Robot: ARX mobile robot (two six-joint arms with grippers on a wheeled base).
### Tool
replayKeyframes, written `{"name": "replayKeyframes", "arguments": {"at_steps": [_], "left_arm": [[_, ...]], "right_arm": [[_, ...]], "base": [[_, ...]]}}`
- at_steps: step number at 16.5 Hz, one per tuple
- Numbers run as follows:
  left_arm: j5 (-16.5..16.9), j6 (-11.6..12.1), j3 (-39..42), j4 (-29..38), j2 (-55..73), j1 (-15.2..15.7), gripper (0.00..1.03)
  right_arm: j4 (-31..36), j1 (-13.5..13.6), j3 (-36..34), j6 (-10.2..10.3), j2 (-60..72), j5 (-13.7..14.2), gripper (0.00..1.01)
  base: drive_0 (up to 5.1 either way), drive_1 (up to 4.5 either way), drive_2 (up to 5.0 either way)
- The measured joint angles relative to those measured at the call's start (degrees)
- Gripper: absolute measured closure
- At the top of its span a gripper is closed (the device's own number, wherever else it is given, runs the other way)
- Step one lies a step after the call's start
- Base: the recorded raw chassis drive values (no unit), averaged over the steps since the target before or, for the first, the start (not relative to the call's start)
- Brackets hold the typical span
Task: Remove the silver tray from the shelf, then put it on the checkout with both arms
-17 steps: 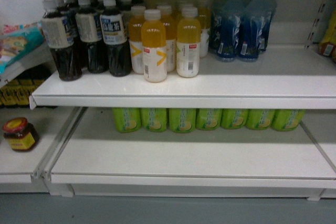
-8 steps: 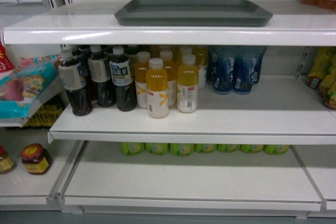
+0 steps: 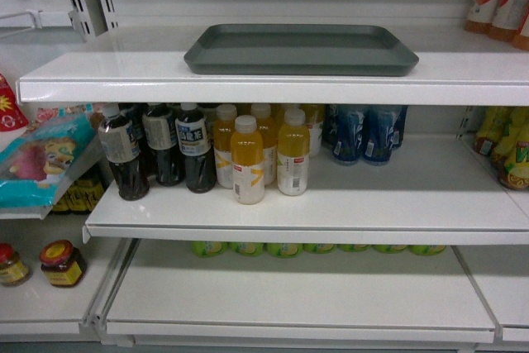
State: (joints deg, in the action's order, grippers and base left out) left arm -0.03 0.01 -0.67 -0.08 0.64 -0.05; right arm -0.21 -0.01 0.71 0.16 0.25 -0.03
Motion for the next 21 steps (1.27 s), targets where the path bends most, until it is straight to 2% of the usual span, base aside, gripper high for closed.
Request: {"name": "replayKeyframes", "arguments": {"at_steps": [14, 21], "left_arm": [[0.0, -0.02, 0.0, -0.11, 0.0, 0.0, 0.05], [0.0, 0.0, 0.0, -0.17, 0.0, 0.0, 0.05]], "right_arm": [[-0.02, 0.0, 0.0, 0.0, 0.0, 0.0, 0.03], [-0.02, 0.0, 0.0, 0.0, 0.0, 0.0, 0.03]], "base": [[0.0, 0.1, -0.1], [0.0, 4.28, -4.2]]}}
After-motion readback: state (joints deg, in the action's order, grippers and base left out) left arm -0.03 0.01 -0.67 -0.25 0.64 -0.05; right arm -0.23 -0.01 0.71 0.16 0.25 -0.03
